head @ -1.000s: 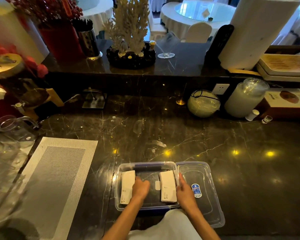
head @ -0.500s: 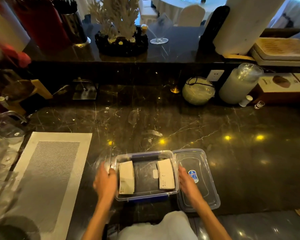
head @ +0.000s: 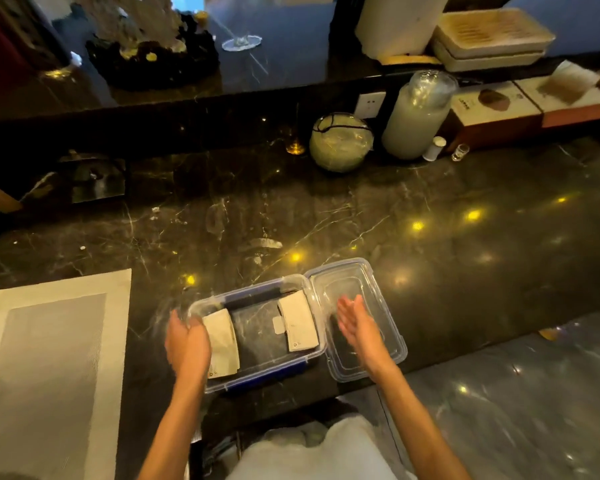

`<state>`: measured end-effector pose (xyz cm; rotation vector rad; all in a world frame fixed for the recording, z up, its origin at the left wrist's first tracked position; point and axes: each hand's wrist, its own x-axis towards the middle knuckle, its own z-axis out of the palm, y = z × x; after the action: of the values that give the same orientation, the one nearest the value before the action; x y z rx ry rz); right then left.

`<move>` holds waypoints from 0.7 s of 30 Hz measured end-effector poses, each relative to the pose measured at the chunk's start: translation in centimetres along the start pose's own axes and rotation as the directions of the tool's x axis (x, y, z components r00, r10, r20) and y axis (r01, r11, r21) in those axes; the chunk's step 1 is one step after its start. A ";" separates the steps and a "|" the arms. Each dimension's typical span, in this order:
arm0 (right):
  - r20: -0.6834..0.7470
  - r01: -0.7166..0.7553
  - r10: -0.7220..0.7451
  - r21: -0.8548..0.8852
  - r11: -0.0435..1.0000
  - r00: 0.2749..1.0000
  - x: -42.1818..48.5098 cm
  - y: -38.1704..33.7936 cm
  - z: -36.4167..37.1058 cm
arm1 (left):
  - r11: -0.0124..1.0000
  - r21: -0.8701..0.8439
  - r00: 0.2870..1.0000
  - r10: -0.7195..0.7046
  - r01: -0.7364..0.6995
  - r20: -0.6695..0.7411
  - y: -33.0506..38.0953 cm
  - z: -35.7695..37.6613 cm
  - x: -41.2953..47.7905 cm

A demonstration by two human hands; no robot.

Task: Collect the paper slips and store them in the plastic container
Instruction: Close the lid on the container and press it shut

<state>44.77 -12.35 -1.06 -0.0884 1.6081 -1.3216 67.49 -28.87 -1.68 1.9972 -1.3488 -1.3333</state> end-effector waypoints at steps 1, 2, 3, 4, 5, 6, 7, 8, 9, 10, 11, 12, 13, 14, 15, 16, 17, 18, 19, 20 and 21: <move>-0.051 0.015 -0.013 0.053 0.998 0.999 0.1 -0.3 -1.1 | 0.997 0.004 0.997 0.076 -0.076 -0.025 1.7 0.9 -0.1; -0.106 0.025 -0.013 0.114 0.993 0.994 0.3 -0.3 -2.2 | 0.987 0.009 0.987 0.161 -0.161 -0.022 3.4 2.1 -0.1; -0.163 0.027 0.002 0.172 0.985 0.987 0.3 -0.2 -3.4 | 0.969 0.023 0.969 0.246 -0.246 0.003 5.2 3.5 -0.1; -0.220 0.019 0.031 0.222 0.975 0.975 0.4 0.0 -4.5 | 0.944 0.053 0.945 0.324 -0.326 0.043 7.1 5.2 -0.2; -0.268 0.008 0.066 0.265 0.964 0.961 0.3 0.4 -5.5 | 0.909 0.099 0.914 0.396 -0.404 0.094 8.9 7.0 -0.3; -0.305 -0.012 0.108 0.300 0.954 0.946 0.2 0.9 -6.5 | 0.860 0.172 0.876 0.458 -0.480 0.154 10.5 8.9 -0.4; -0.330 -0.048 0.158 0.319 0.947 0.931 -0.1 1.4 -7.3 | 0.789 0.272 0.834 0.503 -0.550 0.227 11.9 11.0 -0.5; -0.345 -0.096 0.212 0.323 0.941 0.914 -0.2 2.1 -8.0 | 0.697 0.382 0.795 0.519 -0.607 0.315 13.0 13.2 -0.6; -0.356 -0.140 0.257 0.324 0.936 0.898 -0.5 2.8 -8.5 | 0.590 0.485 0.764 0.502 -0.646 0.406 13.8 15.3 -0.8; -0.354 -0.170 0.287 0.326 0.930 0.890 -0.8 3.6 -8.9 | 0.481 0.568 0.743 0.458 -0.668 0.487 14.4 17.2 -1.1; -0.344 -0.196 0.312 0.331 0.923 0.885 -1.1 4.3 -9.4 | 0.387 0.623 0.732 0.399 -0.680 0.552 14.6 18.9 -1.4; -0.324 -0.220 0.337 0.347 0.912 0.884 -1.4 5.0 -9.8 | 0.316 0.654 0.726 0.333 -0.688 0.602 14.7 20.4 -1.6; -0.299 -0.243 0.360 0.365 0.899 0.884 -1.5 5.6 -9.9 | 0.267 0.667 0.719 0.268 -0.695 0.642 14.4 21.8 -1.7; -0.268 -0.265 0.385 0.393 0.881 0.883 -1.6 6.1 -10.0 | 0.241 0.673 0.714 0.203 -0.699 0.670 14.1 23.0 -1.7; -0.235 -0.286 0.414 0.435 0.854 0.879 -1.4 6.6 -10.1 | 0.237 0.678 0.715 0.138 -0.696 0.686 13.6 24.0 -1.6; -0.199 -0.303 0.438 0.481 0.823 0.877 -1.3 6.9 -10.1 | 0.243 0.684 0.717 0.080 -0.688 0.693 13.2 24.9 -1.7; -0.175 -0.314 0.454 0.510 0.801 0.874 -1.2 7.1 -10.1 | 0.253 0.687 0.717 0.043 -0.681 0.695 12.6 25.6 -1.8; -0.166 -0.323 0.465 0.522 0.790 0.870 -1.0 7.3 -10.2 | 0.260 0.690 0.719 0.024 -0.675 0.695 12.1 26.2 -1.9; -0.165 -0.332 0.474 0.521 0.786 0.865 -0.8 7.3 -10.2 | 0.264 0.692 0.722 0.025 -0.672 0.691 11.8 26.6 -2.0; -0.169 -0.344 0.484 0.511 0.788 0.858 -0.6 7.3 -10.4 | 0.271 0.692 0.725 0.034 -0.669 0.688 11.5 27.2 -2.3; -0.173 -0.354 0.489 0.496 0.793 0.855 -0.4 7.3 -10.4 | 0.287 0.691 0.730 0.048 -0.664 0.681 11.2 27.4 -2.6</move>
<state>41.20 -1.98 -7.51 0.7547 1.4002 -1.3434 38.05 -26.87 -5.23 1.5031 -3.2270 -0.9475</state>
